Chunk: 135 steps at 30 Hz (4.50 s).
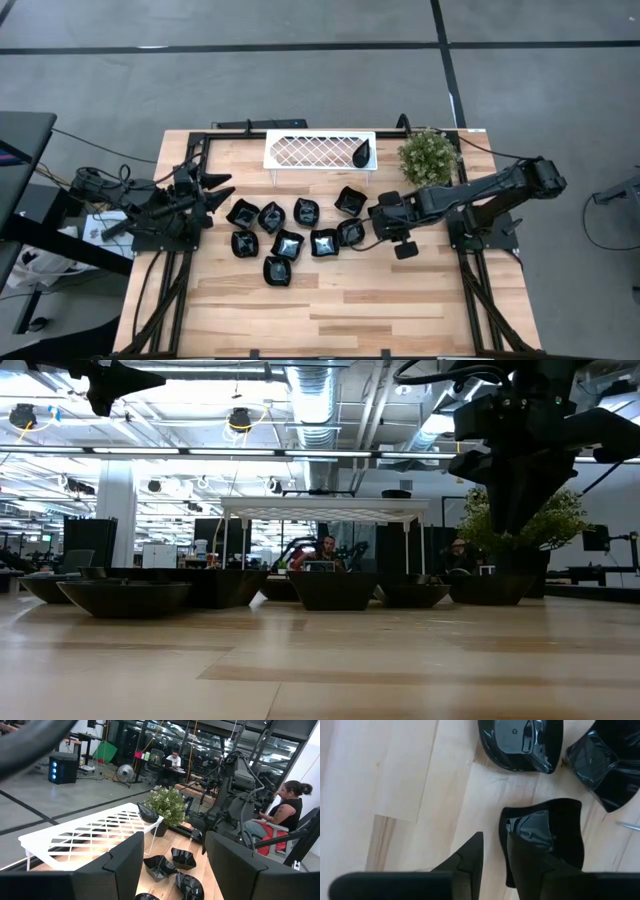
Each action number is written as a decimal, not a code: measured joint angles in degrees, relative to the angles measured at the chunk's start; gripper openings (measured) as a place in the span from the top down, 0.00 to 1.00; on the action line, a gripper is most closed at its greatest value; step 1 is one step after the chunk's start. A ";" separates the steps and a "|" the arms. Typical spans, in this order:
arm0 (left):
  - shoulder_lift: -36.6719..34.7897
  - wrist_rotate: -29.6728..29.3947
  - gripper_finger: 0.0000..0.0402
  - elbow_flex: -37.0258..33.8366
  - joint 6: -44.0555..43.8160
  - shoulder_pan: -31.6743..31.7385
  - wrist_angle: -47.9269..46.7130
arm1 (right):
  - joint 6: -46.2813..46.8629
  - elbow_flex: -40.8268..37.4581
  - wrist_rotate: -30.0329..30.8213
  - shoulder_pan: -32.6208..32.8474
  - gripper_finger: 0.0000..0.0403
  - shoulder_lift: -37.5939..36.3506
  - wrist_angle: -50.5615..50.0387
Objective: Pick & Place Mini shaped plates
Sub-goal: Put the distorted square plate on the shelf
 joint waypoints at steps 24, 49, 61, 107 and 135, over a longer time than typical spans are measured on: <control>-0.02 -0.02 0.47 0.00 -0.02 0.01 0.00 | -1.40 0.02 -5.68 -0.21 0.63 0.66 -0.92; -0.01 -0.01 0.47 0.00 -0.02 0.02 -0.02 | -2.22 0.02 -5.14 -2.84 0.64 9.33 -2.03; -0.01 -0.02 0.47 0.00 -0.02 0.02 -0.02 | -4.42 0.02 -3.28 -4.37 0.61 8.92 -2.34; -0.01 -0.02 0.47 0.00 -0.02 0.00 -0.03 | -3.69 -3.63 -6.38 -8.17 0.57 9.51 1.89; 0.00 -0.02 0.47 0.00 -0.02 0.01 -0.02 | -2.99 -3.61 -3.64 -8.31 0.86 9.51 3.94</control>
